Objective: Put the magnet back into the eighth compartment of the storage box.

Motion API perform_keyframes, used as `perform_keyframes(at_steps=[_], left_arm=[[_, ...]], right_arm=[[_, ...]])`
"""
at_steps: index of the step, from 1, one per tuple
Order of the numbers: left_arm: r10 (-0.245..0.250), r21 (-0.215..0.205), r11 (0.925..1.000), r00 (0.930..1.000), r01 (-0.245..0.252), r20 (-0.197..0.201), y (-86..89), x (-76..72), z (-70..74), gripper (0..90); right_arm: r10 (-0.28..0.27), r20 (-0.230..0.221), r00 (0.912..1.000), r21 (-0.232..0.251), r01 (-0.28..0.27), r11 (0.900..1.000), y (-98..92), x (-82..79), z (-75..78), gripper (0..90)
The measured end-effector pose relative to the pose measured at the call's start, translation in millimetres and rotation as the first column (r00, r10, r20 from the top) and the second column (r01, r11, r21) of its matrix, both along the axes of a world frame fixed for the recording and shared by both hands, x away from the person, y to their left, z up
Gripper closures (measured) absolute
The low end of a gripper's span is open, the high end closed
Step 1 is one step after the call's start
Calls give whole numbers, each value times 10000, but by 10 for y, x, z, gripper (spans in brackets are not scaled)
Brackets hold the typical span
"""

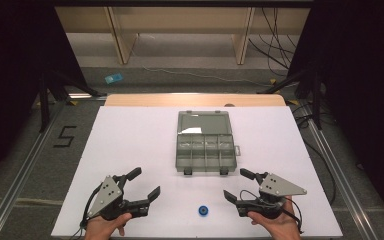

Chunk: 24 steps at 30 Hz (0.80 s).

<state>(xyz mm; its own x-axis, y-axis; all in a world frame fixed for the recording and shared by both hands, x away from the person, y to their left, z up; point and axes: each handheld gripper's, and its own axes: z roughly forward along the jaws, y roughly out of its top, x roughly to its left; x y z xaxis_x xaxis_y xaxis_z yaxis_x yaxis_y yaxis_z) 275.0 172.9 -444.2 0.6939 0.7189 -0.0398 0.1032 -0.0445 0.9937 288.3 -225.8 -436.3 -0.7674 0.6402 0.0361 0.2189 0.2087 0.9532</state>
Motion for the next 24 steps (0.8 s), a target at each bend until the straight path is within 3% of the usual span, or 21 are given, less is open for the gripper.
perform_keyframes(at_steps=[5,9,24], left_arm=[[-12,-12,10000,10000,12,-4,-5,-1,0,158],[-14,-21,10000,10000,14,-3,-3,-1,0,158],[-20,-4,10000,10000,20,-20,-4,0,-2,158]], right_arm=[[31,159,9999,-71,-30,10000,7,11,-10,159],[130,-88,9999,-99,-131,9999,16,0,-9,160],[389,-186,9991,-188,-393,9991,52,3,-29,160]])
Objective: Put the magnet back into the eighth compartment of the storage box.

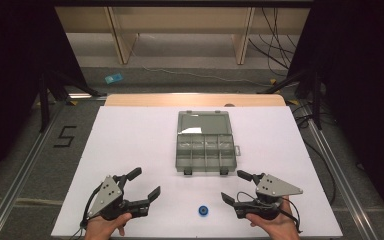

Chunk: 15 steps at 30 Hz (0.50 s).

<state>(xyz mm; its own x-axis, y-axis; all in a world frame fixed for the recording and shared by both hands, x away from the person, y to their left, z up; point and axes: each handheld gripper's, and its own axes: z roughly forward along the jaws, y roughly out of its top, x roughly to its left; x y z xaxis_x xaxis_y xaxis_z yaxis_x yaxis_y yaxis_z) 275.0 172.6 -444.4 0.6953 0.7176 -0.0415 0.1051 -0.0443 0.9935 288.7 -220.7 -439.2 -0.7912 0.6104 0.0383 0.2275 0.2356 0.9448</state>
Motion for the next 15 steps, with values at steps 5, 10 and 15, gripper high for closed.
perform_keyframes(at_steps=[5,10,15], left_arm=[[2,-30,10000,10000,-2,-42,-5,-3,-2,158],[26,-69,10000,10000,-27,-87,-3,-3,-3,158],[17,-40,10000,10000,-17,-72,-5,-3,-4,158]], right_arm=[[63,51,10000,-41,-62,10000,15,6,-14,160],[-9,175,9998,-105,11,9999,31,14,-15,161],[220,58,9997,-316,-218,9993,56,17,0,164]])
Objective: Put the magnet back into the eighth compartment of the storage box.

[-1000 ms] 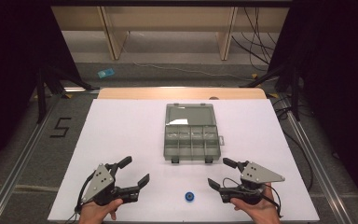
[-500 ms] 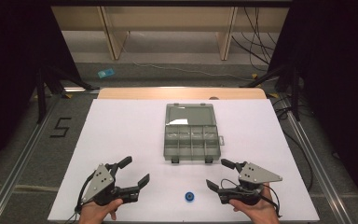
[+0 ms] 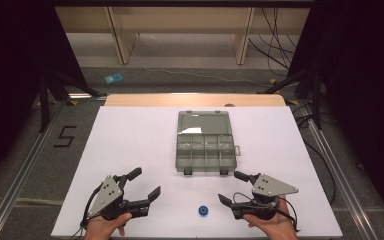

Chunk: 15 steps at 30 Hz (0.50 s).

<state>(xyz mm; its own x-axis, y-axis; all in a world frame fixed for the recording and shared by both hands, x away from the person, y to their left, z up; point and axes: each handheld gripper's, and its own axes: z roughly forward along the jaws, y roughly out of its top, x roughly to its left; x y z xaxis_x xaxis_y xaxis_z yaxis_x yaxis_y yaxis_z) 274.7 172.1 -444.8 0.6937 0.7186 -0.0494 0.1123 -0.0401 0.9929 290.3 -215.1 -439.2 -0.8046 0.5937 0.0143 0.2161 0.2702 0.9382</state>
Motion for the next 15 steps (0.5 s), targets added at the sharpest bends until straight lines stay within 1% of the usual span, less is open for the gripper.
perform_keyframes(at_steps=[1,2,3,4,5,6,7,8,9,10,11,12,15], left_arm=[[1,2,10000,10000,-1,-3,0,0,0,158],[3,5,10000,10000,-3,0,0,0,0,158],[4,4,10000,10000,-4,0,0,0,0,158],[6,-1,10000,10000,-6,-4,-1,1,-1,158],[-65,-61,10000,9999,65,85,-4,11,-5,158],[22,-4,10000,10000,-22,-36,-4,0,-3,158],[22,-4,10000,10000,-22,-36,-4,0,-3,158],[-75,-109,9999,10000,76,55,-8,10,-8,158],[-75,-109,9999,10000,76,55,-8,10,-8,158],[20,-19,10000,10000,-20,-35,-4,0,-4,158],[20,-19,10000,10000,-20,-35,-4,0,-4,158],[16,-28,10000,10000,-16,-37,-5,0,-4,158],[18,-23,10000,10000,-18,-34,-5,1,-4,158]], right_arm=[[0,0,10000,0,0,10000,0,0,0,164],[94,143,9999,110,-95,9999,26,7,-7,170],[94,143,9999,110,-95,9999,26,7,-7,170],[119,80,9999,-94,-119,9999,38,2,2,175],[119,80,9999,-94,-119,9999,38,2,2,175],[204,53,9998,-216,-203,9996,65,8,2,184],[364,-198,9991,-342,-371,9987,75,4,7,185],[400,-287,9988,-471,-413,9980,88,2,8,187],[400,-287,9988,-471,-413,9980,88,2,8,187],[517,-381,9979,-664,-542,9963,122,3,11,196],[619,-405,9973,-625,-643,9960,141,8,6,196],[721,-482,9962,-771,-757,9941,150,12,12,196],[775,-491,9958,-913,-818,9925,174,16,12,196]])
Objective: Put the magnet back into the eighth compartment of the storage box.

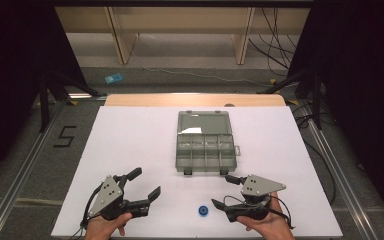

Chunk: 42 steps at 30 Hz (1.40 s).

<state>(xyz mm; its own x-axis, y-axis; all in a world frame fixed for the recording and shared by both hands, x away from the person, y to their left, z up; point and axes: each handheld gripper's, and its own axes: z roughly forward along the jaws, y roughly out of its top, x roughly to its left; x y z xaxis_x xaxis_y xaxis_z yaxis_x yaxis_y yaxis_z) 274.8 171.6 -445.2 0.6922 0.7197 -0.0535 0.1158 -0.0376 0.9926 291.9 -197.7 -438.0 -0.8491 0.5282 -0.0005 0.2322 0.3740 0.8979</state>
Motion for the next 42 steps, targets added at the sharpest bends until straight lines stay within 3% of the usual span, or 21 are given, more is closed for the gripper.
perform_keyframes(at_steps=[7,9,13,15,17,19,20,21,23,25,28,30,34,42], left_arm=[[10,-4,10000,10000,-10,-6,-1,3,-3,158],[11,-4,10000,10000,-11,-7,-1,3,-4,158],[6,45,10000,10000,-6,19,1,5,-3,158],[10,26,10000,10000,-10,-4,0,5,-5,158],[11,24,10000,10000,-11,-11,0,5,-5,158],[14,2,10000,10000,-14,-11,-1,3,-4,158],[11,2,10000,10000,-11,-6,0,3,-4,158],[10,-6,10000,10000,-10,-5,1,3,-4,158],[10,-16,10000,10000,-10,-5,0,4,-5,158],[9,-2,10000,10000,-9,-4,1,3,-4,158],[10,-6,10000,10000,-10,-17,1,2,-2,158],[8,4,10000,10000,-8,-7,2,3,-3,158],[8,9,10000,10000,-8,-3,0,2,-3,158],[2,28,10000,10000,-2,9,2,3,-2,158]], right_arm=[[434,-300,9986,-748,-455,9962,121,-2,-21,198],[509,-304,9982,-767,-531,9956,139,2,-26,198],[772,-387,9963,-1299,-816,9882,214,14,-40,204],[962,-608,9935,-1710,-1053,9796,257,24,-54,210],[979,-648,9931,-1805,-1081,9776,276,29,-63,217],[1160,-918,9890,-2224,-1339,9657,321,49,-70,229],[1160,-918,9890,-2224,-1339,9657,321,49,-70,229],[1303,-899,9874,-2463,-1488,9577,353,67,-73,236],[1316,-909,9871,-2546,-1508,9552,361,71,-71,238],[1357,-1059,9851,-2951,-1615,9417,394,90,-78,253],[1421,-1170,9829,-3088,-1720,9354,416,105,-96,255],[1519,-1305,9797,-3272,-1872,9262,444,106,-119,261],[1729,-1552,9726,-3840,-2206,8966,493,100,-136,276],[2136,-1809,9600,-4519,-2740,8489,591,132,-162,307]])
